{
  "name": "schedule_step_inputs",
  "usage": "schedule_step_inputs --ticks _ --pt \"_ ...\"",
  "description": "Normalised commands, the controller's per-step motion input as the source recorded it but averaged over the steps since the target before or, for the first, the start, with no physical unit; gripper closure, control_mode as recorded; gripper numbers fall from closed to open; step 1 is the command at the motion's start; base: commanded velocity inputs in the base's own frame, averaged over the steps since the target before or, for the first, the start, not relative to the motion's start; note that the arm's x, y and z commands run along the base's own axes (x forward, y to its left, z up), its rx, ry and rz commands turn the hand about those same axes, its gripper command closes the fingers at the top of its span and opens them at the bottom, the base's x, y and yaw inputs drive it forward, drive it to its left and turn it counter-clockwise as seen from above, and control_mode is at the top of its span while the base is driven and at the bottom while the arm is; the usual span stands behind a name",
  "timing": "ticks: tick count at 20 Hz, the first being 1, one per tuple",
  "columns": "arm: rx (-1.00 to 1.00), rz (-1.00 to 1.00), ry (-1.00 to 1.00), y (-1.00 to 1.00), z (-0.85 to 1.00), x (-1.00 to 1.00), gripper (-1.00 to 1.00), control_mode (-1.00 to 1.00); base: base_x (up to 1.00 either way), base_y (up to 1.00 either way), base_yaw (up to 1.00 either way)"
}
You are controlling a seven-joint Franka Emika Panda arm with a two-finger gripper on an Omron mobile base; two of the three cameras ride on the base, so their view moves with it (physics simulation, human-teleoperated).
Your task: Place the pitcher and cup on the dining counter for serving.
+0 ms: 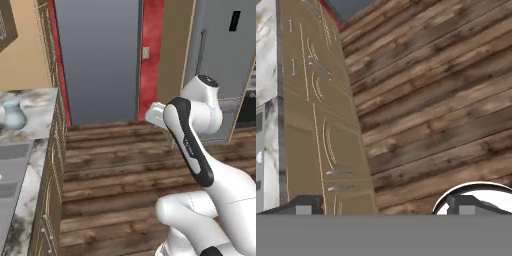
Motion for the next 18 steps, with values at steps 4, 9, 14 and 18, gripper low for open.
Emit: schedule_step_inputs --ticks 4,9,14,18 --pt "0.00 0.00 0.00 0.00 0.00 0.00 -1.00 1.00 0.60 -0.13 0.57" --pt "0.00 0.00 0.00 0.00 0.00 0.00 -1.00 1.00 0.83 -0.44 0.53" --pt "0.00 0.00 0.00 0.00 0.00 0.00 -1.00 1.00 1.00 -0.83 0.46" --pt "0.00 0.00 0.00 0.00 0.00 0.00 -1.00 1.00 0.99 -0.99 0.39"
